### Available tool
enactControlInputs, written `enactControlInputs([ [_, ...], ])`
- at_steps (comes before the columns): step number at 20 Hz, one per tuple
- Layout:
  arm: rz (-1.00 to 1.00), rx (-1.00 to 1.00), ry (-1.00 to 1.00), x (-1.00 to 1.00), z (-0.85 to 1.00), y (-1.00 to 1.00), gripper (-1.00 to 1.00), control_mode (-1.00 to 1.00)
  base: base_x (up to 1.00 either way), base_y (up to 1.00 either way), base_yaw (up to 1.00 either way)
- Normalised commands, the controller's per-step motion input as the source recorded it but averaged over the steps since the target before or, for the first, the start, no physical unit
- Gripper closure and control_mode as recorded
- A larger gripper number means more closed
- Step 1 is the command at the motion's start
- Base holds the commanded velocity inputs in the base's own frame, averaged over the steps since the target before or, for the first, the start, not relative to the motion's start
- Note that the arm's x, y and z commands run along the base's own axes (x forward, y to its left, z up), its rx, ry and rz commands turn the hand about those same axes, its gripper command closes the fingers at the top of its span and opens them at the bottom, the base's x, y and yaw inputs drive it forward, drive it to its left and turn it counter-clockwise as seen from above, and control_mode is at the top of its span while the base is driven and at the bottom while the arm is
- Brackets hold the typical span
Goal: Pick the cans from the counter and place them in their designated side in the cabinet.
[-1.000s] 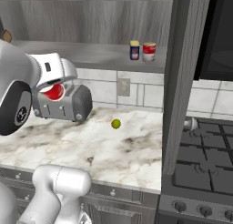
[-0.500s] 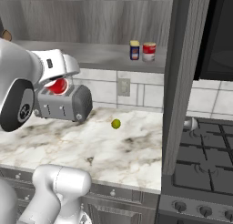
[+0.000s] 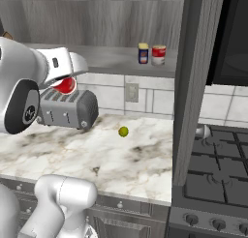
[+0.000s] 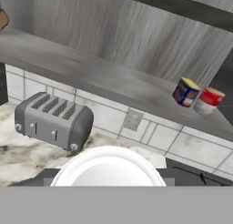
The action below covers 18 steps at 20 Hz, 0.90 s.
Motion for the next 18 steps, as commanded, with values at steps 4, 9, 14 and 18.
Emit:
enactControlInputs([
  [4, -0.02, 0.00, 0.00, 0.18, 0.06, -0.05, 1.00, -1.00, 0.00, 0.00, 0.00],
  [9, -0.02, 0.00, 0.00, 0.11, 0.06, -0.06, 1.00, -1.00, 0.00, 0.00, 0.00],
  [14, -0.02, 0.00, 0.00, 0.14, 0.02, -0.05, 1.00, -1.00, 0.00, 0.00, 0.00],
  [18, -0.02, 0.00, 0.00, 0.15, 0.02, -0.07, 1.00, -1.00, 0.00, 0.00, 0.00],
])
